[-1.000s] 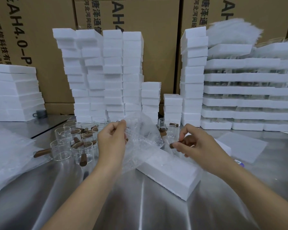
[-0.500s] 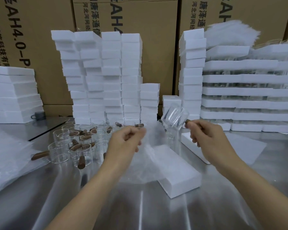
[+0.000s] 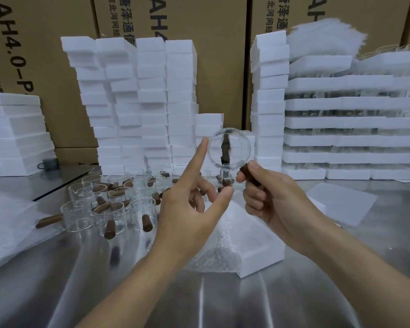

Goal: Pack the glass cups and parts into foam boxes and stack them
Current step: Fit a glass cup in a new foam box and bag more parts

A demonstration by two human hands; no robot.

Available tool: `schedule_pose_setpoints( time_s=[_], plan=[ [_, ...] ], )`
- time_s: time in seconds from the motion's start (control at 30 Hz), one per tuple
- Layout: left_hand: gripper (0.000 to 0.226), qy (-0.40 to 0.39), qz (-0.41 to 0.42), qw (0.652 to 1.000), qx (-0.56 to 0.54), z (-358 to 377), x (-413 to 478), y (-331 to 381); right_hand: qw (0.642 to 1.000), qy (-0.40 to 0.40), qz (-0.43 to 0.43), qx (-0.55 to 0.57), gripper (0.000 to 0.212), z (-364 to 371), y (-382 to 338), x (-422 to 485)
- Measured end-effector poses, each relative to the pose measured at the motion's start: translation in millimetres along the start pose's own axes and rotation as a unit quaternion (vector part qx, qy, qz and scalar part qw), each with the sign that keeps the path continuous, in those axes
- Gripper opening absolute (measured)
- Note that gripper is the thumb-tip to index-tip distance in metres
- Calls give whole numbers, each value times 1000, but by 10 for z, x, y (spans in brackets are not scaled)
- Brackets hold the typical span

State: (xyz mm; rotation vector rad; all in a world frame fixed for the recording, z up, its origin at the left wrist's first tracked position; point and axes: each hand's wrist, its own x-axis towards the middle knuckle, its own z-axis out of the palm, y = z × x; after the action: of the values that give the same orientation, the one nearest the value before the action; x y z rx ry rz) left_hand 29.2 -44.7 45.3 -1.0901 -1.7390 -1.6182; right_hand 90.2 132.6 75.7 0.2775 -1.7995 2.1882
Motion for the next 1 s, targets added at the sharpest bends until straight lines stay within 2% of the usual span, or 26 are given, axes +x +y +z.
schedule_pose_setpoints(
  time_s=[0.27,0.37,0.5,0.57,0.63,0.73,0.83,1.0],
  plan=[
    [82,-8,-11,1000,5,-13,-7,-51,1000,20,-6,-7,35,24,-22,-26],
    [77,-4,-33,999,-33,-32,9,-48,992,72,-72,-74,22,12,-21,-31],
    [75,24,-57,996,-70,-31,32,-65,944,106,-216,-226,15,-21,-21,-43],
    [70,33,-61,995,-65,-23,43,-92,926,101,-257,-258,16,1,-15,-66],
    [75,36,-72,995,-66,-17,46,-111,899,109,-292,-309,20,17,-3,-87],
    [79,33,-70,995,-59,-27,46,-100,848,132,-337,-387,23,23,-3,-111],
    [76,34,-54,997,-35,-44,49,-95,813,144,-373,-423,24,26,-2,-116],
    [73,39,-44,998,-9,-51,54,-140,795,140,-399,-436,24,25,10,-108]
  ],
)
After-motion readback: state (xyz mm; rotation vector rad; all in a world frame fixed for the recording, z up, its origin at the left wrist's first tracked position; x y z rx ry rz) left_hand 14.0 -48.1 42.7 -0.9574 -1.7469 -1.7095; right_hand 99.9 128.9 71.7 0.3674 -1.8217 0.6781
